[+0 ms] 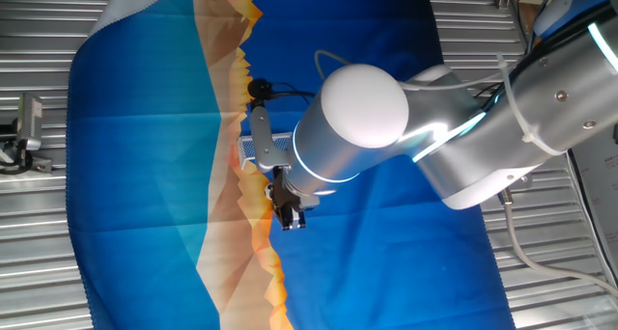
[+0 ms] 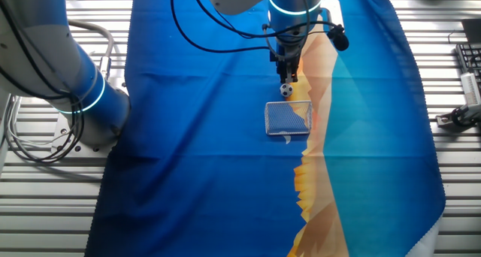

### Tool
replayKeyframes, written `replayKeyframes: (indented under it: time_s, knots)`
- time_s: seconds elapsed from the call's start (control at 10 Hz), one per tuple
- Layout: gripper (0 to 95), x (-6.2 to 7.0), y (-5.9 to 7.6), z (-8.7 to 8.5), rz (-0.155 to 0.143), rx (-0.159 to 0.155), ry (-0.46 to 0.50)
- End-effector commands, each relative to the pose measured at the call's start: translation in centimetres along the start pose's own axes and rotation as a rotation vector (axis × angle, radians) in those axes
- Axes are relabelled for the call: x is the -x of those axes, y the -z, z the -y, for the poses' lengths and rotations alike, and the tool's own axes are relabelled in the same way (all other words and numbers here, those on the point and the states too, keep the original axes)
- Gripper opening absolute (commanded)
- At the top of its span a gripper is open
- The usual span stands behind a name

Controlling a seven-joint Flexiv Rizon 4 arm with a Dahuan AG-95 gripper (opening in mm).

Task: Push the soccer ball into the goal

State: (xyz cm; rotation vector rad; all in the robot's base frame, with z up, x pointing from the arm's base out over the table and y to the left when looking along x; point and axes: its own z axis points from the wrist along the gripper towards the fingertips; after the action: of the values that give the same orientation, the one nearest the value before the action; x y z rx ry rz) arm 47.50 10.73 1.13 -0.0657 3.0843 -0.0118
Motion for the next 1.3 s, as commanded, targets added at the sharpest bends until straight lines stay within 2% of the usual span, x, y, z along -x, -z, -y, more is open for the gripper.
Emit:
replayKeyframes:
  time_s: [0.1,0.9,1.1,1.2,1.3]
  knots:
    - [0.0,-0.07,0.02,-0.01,-0.001,0.002,-0.001]
    - [0.0,-0.17,-0.06,0.05,-0.003,0.005,0.005]
    - [0.0,-0.19,-0.07,0.05,-0.004,-0.005,0.005]
    - [0.0,-0.38,-0.37,0.19,0.015,-0.305,0.189]
    - [0.0,-0.46,-0.5,0.22,0.009,-0.333,0.207]
